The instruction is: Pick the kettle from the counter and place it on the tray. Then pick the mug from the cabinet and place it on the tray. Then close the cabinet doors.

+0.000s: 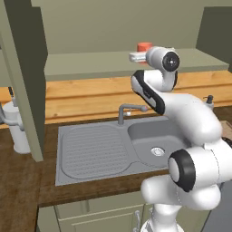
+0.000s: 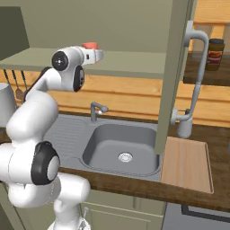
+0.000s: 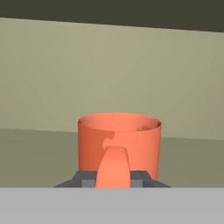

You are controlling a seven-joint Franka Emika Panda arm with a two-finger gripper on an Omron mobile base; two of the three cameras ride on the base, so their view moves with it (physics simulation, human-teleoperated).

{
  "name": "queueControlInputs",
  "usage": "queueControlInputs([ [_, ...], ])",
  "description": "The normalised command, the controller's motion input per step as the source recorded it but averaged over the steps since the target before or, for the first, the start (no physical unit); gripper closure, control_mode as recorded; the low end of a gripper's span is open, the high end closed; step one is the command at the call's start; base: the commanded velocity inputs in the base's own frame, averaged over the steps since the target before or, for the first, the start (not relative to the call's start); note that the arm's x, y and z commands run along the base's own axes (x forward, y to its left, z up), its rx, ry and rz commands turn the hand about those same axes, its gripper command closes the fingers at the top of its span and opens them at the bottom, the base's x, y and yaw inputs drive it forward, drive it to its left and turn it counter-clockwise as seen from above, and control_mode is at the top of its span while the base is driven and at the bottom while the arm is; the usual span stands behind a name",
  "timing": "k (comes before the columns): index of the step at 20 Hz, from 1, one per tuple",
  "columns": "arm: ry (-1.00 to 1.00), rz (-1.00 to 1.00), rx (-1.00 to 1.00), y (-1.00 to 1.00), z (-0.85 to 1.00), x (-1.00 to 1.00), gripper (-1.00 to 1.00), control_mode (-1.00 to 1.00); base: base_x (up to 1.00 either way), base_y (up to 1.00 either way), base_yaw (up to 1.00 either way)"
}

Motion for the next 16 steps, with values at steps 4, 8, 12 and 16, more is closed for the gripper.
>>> queueControlInputs([
  [4, -0.02, 0.02, 0.00, 0.00, 0.33, -0.91, 1.00, -1.00, 0.00, 0.00, 0.00],
  [8, 0.00, 0.06, 0.00, 0.00, 0.50, -0.93, 1.00, -1.00, 0.00, 0.00, 0.00],
  [12, 0.02, 0.10, 0.00, 0.00, 0.32, -0.84, 1.00, -1.00, 0.00, 0.00, 0.00],
  [16, 0.00, 0.20, -0.01, -0.10, 0.00, -0.84, 1.00, -1.00, 0.00, 0.00, 0.00],
])
